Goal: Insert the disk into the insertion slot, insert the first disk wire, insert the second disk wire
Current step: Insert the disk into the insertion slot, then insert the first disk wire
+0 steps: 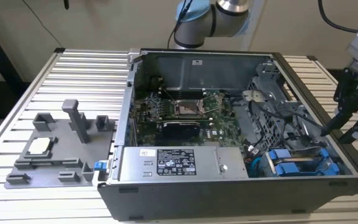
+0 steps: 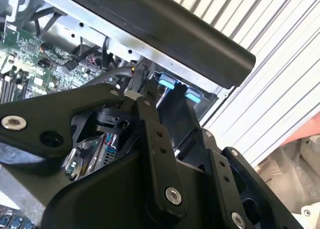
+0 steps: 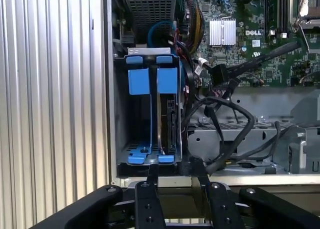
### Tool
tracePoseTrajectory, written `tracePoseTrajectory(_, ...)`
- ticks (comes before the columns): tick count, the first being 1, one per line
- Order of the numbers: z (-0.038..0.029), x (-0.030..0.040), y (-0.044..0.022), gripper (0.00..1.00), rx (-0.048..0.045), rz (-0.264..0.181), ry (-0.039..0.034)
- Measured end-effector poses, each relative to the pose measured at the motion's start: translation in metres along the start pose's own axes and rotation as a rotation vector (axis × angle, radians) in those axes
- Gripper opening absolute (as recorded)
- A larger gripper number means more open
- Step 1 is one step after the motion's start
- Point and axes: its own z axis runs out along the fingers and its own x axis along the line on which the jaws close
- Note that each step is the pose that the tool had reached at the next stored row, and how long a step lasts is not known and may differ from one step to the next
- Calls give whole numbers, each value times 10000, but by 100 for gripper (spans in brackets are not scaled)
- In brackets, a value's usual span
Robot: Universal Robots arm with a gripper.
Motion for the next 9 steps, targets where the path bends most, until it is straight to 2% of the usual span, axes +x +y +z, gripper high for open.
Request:
tracePoseTrajectory(6,2,-108,-17,40,0,0,6)
tracePoseTrajectory(9,5,-138,-20,40,0,0,6)
